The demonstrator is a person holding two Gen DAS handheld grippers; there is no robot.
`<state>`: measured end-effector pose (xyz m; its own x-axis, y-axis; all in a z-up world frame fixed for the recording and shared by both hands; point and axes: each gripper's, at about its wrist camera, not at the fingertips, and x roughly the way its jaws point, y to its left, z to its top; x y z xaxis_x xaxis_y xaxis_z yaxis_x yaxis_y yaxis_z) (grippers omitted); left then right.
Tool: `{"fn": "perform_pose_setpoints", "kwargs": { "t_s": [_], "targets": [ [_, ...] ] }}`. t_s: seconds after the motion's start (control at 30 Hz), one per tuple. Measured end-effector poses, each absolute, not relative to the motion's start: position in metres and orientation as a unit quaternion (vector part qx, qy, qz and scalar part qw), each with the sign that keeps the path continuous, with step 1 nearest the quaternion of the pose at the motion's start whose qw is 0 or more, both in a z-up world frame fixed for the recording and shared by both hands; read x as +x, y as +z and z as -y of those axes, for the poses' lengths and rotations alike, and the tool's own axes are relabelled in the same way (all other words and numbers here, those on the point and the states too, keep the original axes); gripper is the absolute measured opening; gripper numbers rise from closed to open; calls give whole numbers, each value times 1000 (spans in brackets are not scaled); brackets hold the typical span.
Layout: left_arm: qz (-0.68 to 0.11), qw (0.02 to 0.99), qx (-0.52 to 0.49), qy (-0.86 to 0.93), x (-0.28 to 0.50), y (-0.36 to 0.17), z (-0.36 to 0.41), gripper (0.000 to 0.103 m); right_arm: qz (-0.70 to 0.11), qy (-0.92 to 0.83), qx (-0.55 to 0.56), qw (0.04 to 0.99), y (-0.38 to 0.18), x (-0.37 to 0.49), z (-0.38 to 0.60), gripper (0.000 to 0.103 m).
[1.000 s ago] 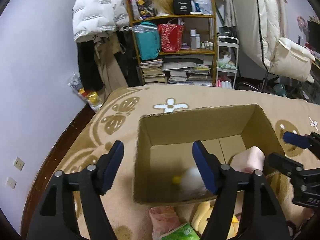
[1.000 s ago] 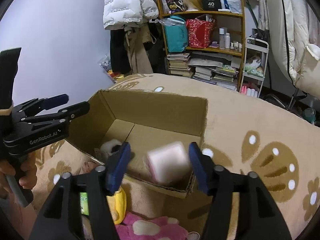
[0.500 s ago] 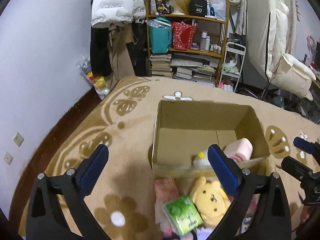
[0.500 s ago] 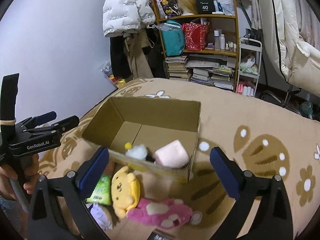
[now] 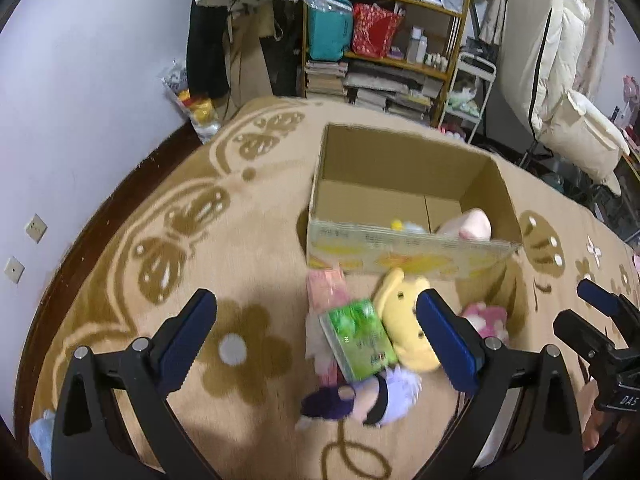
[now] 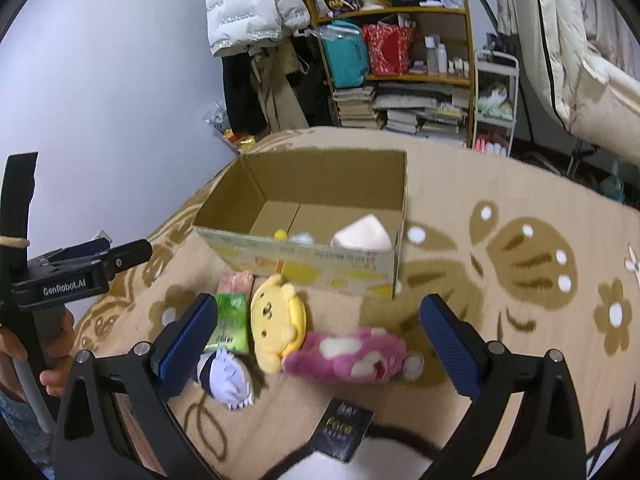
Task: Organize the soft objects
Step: 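Move both tools back toward the remaining items beside the box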
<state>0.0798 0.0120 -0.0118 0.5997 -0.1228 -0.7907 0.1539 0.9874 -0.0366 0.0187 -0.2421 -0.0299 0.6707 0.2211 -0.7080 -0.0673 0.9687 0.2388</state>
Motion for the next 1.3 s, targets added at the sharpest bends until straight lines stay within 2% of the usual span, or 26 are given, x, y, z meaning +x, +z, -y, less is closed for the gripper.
{"fn": "perform_pose_setpoints", "kwargs": {
  "t_s": [0.43,1.3],
  "targets": [
    [-510,857,28,-67,62,-45,-9,99,-462,69,99,879,-63,5,236,103],
    [-619,781,48,-69,75,-115,4,99,-601,68,134,785,-148,27,235,101]
  ]
}}
